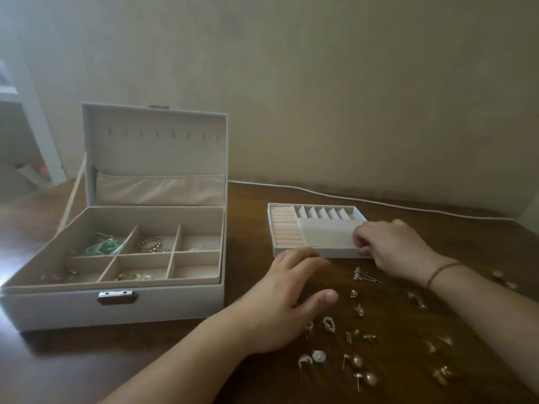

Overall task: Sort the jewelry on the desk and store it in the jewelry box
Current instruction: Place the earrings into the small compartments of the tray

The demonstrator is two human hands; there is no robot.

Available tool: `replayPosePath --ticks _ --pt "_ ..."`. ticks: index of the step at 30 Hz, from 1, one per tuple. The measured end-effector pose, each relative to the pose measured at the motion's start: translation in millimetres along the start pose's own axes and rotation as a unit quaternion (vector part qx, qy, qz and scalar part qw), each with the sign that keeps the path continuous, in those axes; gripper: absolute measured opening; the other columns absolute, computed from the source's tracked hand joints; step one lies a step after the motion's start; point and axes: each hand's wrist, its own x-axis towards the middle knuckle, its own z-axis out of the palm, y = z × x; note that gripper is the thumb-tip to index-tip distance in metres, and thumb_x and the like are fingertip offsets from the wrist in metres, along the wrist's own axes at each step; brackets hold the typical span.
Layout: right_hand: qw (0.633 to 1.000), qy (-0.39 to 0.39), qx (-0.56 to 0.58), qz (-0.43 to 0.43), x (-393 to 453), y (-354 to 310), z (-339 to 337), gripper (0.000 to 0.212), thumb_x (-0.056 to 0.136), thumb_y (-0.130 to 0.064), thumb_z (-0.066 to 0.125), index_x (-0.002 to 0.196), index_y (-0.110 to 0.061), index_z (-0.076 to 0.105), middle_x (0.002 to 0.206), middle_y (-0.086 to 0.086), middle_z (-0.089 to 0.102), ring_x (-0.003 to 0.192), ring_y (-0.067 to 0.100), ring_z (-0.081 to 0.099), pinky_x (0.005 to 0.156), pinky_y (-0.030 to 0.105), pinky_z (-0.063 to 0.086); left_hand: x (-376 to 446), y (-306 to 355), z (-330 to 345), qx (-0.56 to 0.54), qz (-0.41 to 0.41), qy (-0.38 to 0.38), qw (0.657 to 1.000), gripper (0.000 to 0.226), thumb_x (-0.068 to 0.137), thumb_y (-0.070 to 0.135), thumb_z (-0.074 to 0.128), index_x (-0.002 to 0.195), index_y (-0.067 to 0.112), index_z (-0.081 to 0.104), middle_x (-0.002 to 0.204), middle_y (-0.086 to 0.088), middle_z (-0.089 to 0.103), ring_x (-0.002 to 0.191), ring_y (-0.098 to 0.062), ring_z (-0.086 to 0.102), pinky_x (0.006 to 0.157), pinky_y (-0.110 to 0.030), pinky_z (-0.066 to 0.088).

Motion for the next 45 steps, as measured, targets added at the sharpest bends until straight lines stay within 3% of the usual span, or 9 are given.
replayPosePath --ticks 10,21,23,27,28,30,34,41,45 --pt "0.965 0.041 0.216 0.144 -1 38 5 0.037 0.093 -0.026 0.061 0.129 -0.019 0.059 0.122 -0.002 0.060 0.108 0.014 0.054 0.090 0.025 0.042 8 -9 4 0.020 -0.103 0.071 0.992 0.062 0.090 0.065 0.034 0.146 0.037 0.034 0.156 0.017 0.027 0.145 -0.002 0.016 0.116 -0.025 0.018" --pt "0.949 0.081 0.222 0.208 21 53 5 0.013 0.095 -0.016 0.057 0.087 -0.022 0.066 0.095 0.002 0.066 0.083 0.015 0.057 0.073 0.030 0.045 6 -8 2 -0.028 -0.097 0.079 0.992 0.072 0.081 0.072 0.030 0.144 0.039 0.036 0.152 0.020 0.027 0.140 -0.003 0.027 0.114 -0.031 0.033" --pt "0.899 0.136 0.351 0.224 23 57 -18 0.017 0.098 -0.018 0.051 0.085 -0.020 0.061 0.088 0.002 0.067 0.083 0.019 0.060 0.071 0.033 0.047 5 -4 1 -0.037 -0.081 0.088 0.992 0.069 0.081 0.072 0.031 0.142 0.040 0.038 0.150 0.023 0.027 0.138 0.000 0.028 0.113 -0.030 0.034" --pt "0.585 0.096 0.792 0.149 18 21 -49 0.033 0.103 -0.040 0.033 0.101 -0.014 0.054 0.083 0.009 0.067 0.078 0.026 0.065 0.063 0.039 0.057 2 1 -2 -0.025 -0.011 0.105 0.994 0.053 0.087 0.066 0.036 0.127 0.037 0.055 0.128 0.029 0.042 0.124 0.009 0.038 0.103 -0.022 0.043" --pt "0.560 0.057 0.818 0.119 19 7 -47 0.040 0.102 -0.044 0.030 0.108 -0.013 0.054 0.086 0.012 0.068 0.079 0.027 0.066 0.066 0.040 0.058 1 2 -3 -0.029 0.007 0.099 0.995 0.045 0.091 0.062 0.040 0.123 0.036 0.058 0.123 0.029 0.046 0.120 0.008 0.043 0.100 -0.023 0.047" --pt "0.622 0.006 0.780 0.072 19 -26 -37 0.043 0.103 -0.041 0.029 0.116 -0.010 0.056 0.091 0.013 0.069 0.081 0.026 0.065 0.071 0.039 0.054 -1 4 -3 -0.033 0.048 0.080 0.995 0.032 0.096 0.051 0.047 0.119 0.033 0.062 0.116 0.025 0.052 0.113 0.004 0.051 0.093 -0.024 0.051" --pt "0.902 -0.040 0.425 -0.061 7 -70 -18 0.028 0.102 -0.025 0.044 0.113 -0.016 0.068 0.104 -0.008 0.067 0.096 0.003 0.059 0.079 0.014 0.044 -2 4 1 -0.020 0.102 0.071 0.992 0.023 0.097 0.042 0.054 0.117 0.033 0.063 0.114 0.021 0.056 0.111 -0.005 0.056 0.089 -0.027 0.051" --pt "0.932 0.080 0.354 0.011 -18 -16 -34 0.019 0.093 -0.019 0.061 0.106 -0.030 0.070 0.104 -0.019 0.065 0.097 -0.005 0.058 0.084 0.015 0.047 2 -4 3 0.006 0.040 0.122 0.992 0.043 0.092 0.061 0.040 0.125 0.037 0.057 0.124 0.027 0.052 0.122 0.009 0.043 0.101 -0.016 0.039" --pt "0.975 -0.063 0.206 0.051 -43 14 -31 0.014 0.087 -0.028 0.069 0.090 -0.041 0.065 0.099 -0.019 0.063 0.093 -0.001 0.059 0.079 0.016 0.047 4 -6 4 0.015 -0.027 0.117 0.993 0.053 0.086 0.066 0.034 0.128 0.039 0.052 0.129 0.027 0.048 0.122 0.009 0.040 0.100 -0.015 0.036"
